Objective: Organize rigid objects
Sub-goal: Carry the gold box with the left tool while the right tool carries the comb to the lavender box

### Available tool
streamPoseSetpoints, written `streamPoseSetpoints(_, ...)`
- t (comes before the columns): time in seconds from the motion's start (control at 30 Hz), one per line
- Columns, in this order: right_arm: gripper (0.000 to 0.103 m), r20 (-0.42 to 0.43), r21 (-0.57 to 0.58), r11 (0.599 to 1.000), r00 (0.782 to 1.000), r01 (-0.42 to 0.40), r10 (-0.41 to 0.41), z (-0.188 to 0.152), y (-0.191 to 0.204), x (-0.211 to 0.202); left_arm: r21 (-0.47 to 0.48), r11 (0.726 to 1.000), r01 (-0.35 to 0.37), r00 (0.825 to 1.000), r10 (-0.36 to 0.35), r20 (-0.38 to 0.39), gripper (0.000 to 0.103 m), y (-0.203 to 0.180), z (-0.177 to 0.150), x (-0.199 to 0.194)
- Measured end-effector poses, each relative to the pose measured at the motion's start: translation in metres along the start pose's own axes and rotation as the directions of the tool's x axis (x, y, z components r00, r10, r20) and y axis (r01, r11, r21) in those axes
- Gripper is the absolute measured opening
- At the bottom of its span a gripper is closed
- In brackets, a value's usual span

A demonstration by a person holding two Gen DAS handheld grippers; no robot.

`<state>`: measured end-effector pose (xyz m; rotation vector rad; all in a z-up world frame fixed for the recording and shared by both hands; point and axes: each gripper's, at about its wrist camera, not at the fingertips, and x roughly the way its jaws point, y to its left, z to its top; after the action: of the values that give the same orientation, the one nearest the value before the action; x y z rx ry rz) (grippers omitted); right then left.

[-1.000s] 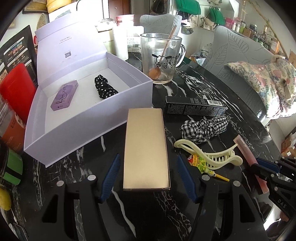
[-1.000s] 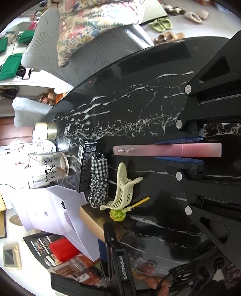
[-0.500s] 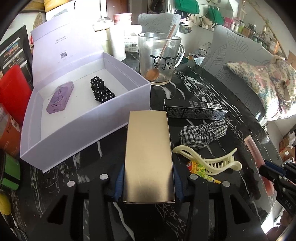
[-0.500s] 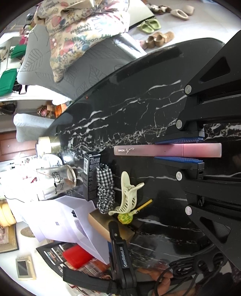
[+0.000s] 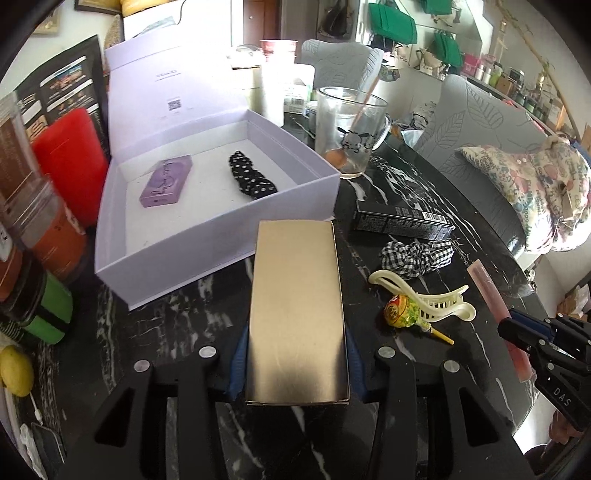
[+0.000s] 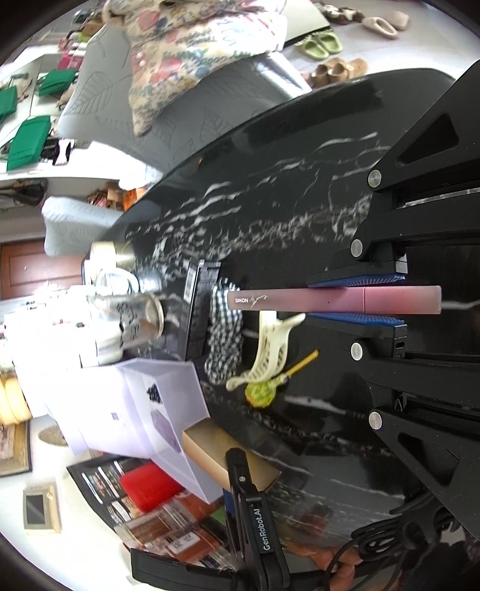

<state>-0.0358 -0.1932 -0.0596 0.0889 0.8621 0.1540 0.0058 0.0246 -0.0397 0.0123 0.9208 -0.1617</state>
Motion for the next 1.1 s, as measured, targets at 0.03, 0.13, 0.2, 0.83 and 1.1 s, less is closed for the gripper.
streamPoseSetpoints(0.03,0.013,0.001,-0.008,1.000,1.000,-0.008,0.008,0.001,0.003,0.001,-0.009,1.000,-0.002,1.000,0.002,0.003,0.043,0.003,-0.001,-0.003)
streamPoseSetpoints(0.13,0.014,0.004,-0.035,0.999,0.999,-0.032,0.032,0.005,0.014,0.002,-0.030,0.999,-0.027,0.999,0.027,0.019,0.043,0.011,-0.006,-0.015)
streamPoseSetpoints(0.2,0.014,0.005,-0.054,0.997,0.999,-0.049,0.049,0.007,0.022,0.002,-0.046,0.998,-0.044,0.999,0.046,0.029,0.043,0.016,-0.009,-0.022)
streamPoseSetpoints(0.83,0.014,0.037,-0.117,0.984,0.990,-0.132,0.137,-0.001,0.080,-0.011,-0.114,0.988,-0.107,0.986,0.120,0.115,0.044,0.056,-0.034,-0.078)
streamPoseSetpoints(1.1,0.014,0.044,-0.131,0.981,0.988,-0.143,0.149,0.004,0.098,-0.016,-0.120,0.986,-0.117,0.981,0.134,0.141,0.043,0.069,-0.027,-0.090)
